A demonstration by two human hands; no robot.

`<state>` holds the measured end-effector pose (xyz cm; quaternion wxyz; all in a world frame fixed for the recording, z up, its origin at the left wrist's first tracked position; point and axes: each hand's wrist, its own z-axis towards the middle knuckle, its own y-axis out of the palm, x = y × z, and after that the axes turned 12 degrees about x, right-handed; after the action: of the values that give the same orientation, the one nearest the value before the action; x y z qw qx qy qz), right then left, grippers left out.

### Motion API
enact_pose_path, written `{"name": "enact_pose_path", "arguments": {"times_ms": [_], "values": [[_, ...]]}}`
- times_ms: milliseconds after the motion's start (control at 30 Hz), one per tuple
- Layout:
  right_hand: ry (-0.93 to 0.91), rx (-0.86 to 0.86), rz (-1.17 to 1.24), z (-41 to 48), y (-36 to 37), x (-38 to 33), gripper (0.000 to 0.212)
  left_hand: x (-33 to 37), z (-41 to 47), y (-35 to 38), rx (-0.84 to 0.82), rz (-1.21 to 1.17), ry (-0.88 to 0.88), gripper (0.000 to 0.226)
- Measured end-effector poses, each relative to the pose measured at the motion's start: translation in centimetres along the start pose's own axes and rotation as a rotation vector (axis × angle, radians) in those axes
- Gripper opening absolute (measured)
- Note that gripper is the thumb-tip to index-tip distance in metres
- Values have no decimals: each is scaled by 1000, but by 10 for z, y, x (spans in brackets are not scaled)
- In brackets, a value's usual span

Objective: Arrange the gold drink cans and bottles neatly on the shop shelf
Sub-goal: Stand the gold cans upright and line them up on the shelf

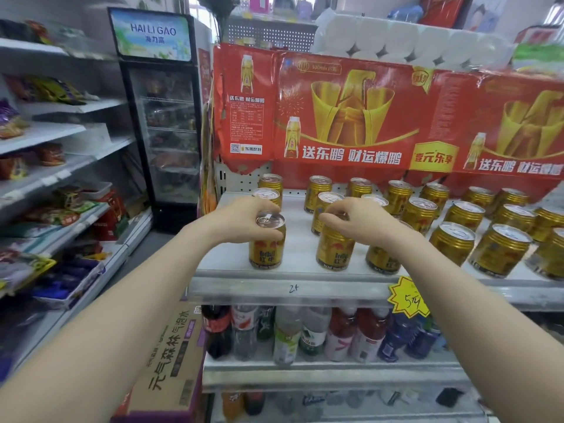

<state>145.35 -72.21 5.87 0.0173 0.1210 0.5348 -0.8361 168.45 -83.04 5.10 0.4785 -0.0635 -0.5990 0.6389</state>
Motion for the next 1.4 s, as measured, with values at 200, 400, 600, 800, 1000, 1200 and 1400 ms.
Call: {"name": "enact_pose_path", "arguments": {"times_ms": [200,400,600,800,1000,1200,1400], "values": [[10,-40,8,-15,-9,-3,44,5,-6,5,93,71,0,54],[22,-19,52,-16,-5,0,45,9,-9,7,107,89,-24,50],[38,-26,83,-12,-2,3,55,6,-8,7,101,130,4,56],[148,215,66,-22,-37,44,51,45,6,18,255,262,206,59],[130,7,-74,-50,-30,94,71,95,24,67,161,179,223,66],[36,44,-35,-46,-21,103,71,108,23,89,145,212,77,67],[-39,57,-44,-44,-17,110,67,122,22,87,116,253,-16,65]]}}
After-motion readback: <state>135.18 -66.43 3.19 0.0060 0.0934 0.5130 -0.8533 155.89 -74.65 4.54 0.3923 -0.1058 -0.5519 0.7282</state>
